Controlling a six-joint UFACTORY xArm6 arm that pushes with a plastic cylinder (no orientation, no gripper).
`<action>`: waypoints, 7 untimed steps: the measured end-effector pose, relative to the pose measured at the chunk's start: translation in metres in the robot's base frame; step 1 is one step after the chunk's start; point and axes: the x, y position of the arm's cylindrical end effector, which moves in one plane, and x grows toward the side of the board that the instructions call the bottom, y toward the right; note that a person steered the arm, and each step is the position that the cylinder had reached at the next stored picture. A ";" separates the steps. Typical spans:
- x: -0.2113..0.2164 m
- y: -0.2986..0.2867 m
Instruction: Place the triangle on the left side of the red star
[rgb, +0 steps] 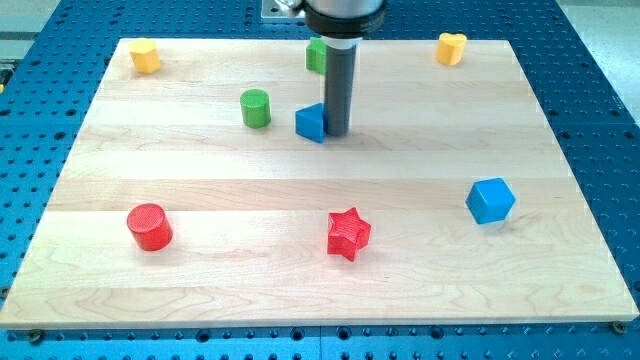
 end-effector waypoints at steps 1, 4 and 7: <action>-0.013 -0.033; 0.034 -0.079; 0.135 -0.016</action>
